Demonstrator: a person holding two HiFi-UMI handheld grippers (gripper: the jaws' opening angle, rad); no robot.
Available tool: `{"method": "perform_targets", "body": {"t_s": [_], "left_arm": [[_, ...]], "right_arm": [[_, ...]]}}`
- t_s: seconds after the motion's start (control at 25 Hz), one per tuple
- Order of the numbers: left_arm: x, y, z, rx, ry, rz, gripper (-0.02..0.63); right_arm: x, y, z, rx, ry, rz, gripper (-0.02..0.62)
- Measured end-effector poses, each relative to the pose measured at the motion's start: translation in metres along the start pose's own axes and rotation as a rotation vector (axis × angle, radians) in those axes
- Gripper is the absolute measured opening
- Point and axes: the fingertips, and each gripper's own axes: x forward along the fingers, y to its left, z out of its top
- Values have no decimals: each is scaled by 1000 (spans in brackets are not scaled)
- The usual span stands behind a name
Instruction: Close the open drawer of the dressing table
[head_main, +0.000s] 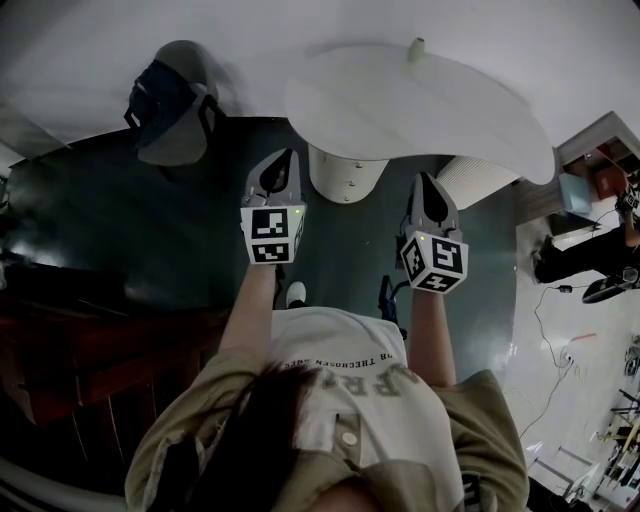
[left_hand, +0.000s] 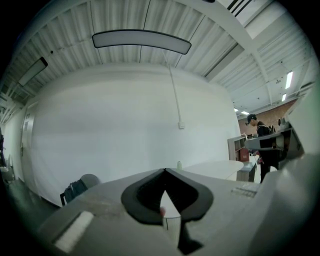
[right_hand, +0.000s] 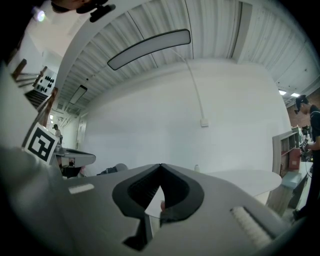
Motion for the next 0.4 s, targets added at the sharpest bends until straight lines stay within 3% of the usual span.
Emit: {"method": "perform_targets", "body": {"t_s": [0.4], "left_arm": [[5, -3, -1, -20, -2, -6, 8]], "right_arm": [[-2, -17, 1, -4, 8, -29, 2]]}}
